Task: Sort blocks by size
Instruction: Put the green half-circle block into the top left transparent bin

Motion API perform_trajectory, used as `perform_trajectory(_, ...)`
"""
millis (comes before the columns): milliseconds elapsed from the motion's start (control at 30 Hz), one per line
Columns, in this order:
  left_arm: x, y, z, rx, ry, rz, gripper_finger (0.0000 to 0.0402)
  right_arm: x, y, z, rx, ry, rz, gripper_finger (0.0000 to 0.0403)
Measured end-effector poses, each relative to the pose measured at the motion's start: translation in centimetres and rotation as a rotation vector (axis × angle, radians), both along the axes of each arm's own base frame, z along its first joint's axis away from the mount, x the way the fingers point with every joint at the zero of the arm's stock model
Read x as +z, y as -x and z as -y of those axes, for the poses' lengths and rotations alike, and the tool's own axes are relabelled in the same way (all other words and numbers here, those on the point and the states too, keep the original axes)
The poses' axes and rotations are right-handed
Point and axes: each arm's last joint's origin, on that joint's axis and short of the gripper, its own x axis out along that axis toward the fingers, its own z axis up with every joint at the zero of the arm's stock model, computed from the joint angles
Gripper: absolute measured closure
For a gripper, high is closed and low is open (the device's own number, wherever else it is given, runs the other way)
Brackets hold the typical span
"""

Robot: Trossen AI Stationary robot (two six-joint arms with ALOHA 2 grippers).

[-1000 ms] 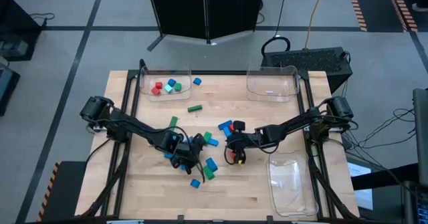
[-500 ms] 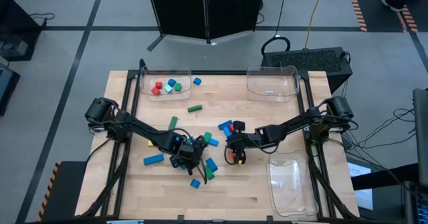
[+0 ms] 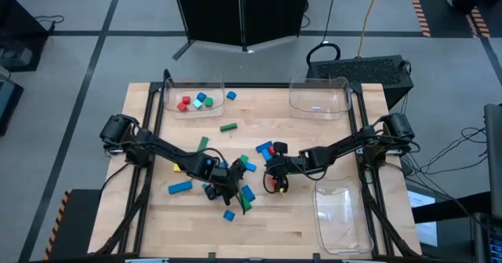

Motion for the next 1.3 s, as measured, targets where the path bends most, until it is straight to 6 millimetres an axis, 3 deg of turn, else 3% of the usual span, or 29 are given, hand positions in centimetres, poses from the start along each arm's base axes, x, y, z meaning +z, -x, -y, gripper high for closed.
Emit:
perform_trajectory(267, -1.4, 0.1, -0.3, 0.002, 0.020, -0.089, 0.0112, 0.0, 0.0, 0.0, 0.000, 0.000, -0.002, 0.0302)
perform_trajectory(700, -1.6, -0.2, -0.2, 0.146, 0.110, -0.077, 0.0112, 0.0, 0.0, 0.0, 0.000, 0.000, -0.002, 0.0302)
perform_trajectory(1067, -1.7, -0.3, -0.4, 0.473, 0.265, -0.093, 0.0112, 0.0, 0.0, 0.0, 0.001, 0.000, -0.003, 0.0302)
perform_trajectory(1300, -1.7, -0.3, -0.4, 0.519, 0.286, -0.089, 0.0118, 0.0, 0.0, 0.0, 0.000, 0.000, -0.002, 0.0303)
